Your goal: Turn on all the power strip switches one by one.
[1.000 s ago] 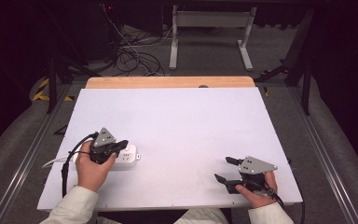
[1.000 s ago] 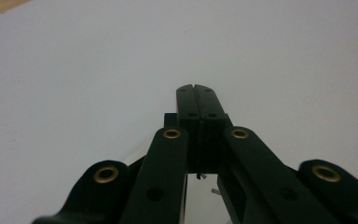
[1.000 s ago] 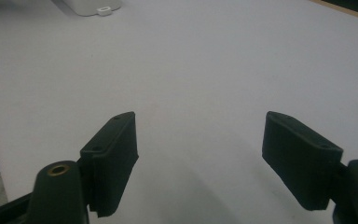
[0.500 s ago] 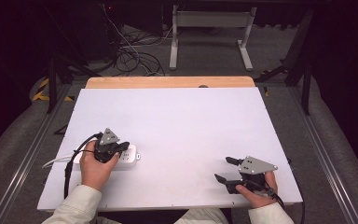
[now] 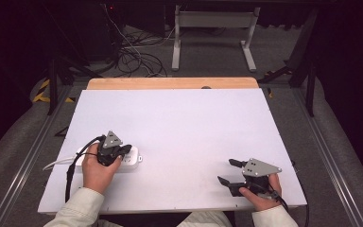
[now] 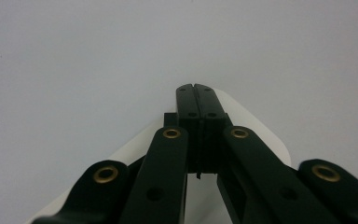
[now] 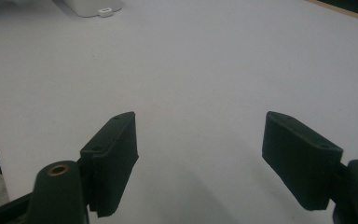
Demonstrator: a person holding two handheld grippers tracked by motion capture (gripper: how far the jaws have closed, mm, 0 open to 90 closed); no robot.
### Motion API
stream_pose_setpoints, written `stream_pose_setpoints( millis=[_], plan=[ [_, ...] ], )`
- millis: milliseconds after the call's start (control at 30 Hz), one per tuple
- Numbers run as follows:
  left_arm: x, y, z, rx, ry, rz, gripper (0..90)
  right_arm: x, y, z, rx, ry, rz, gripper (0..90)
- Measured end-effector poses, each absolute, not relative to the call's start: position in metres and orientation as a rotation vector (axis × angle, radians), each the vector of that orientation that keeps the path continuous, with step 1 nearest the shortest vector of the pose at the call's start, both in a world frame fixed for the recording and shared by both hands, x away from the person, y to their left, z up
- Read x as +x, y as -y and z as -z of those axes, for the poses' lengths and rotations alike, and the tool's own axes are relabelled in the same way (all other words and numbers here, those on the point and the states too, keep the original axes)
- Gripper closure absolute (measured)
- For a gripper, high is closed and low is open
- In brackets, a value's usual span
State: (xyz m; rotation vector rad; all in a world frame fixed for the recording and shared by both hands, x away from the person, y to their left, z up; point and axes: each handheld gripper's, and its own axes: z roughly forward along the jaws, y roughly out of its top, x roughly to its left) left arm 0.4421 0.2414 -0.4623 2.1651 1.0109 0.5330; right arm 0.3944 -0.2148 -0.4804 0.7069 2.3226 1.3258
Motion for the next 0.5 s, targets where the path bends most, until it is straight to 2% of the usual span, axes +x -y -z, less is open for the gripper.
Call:
stream_pose_setpoints(
  millis=[500],
  plan=[
    [0.4408,-0.2401,0.4646,2.170,-1.021,-0.555,90.0,0.3938,0.2139,0.4803,0.708,-2.323,-1.340,26.8]
  ],
)
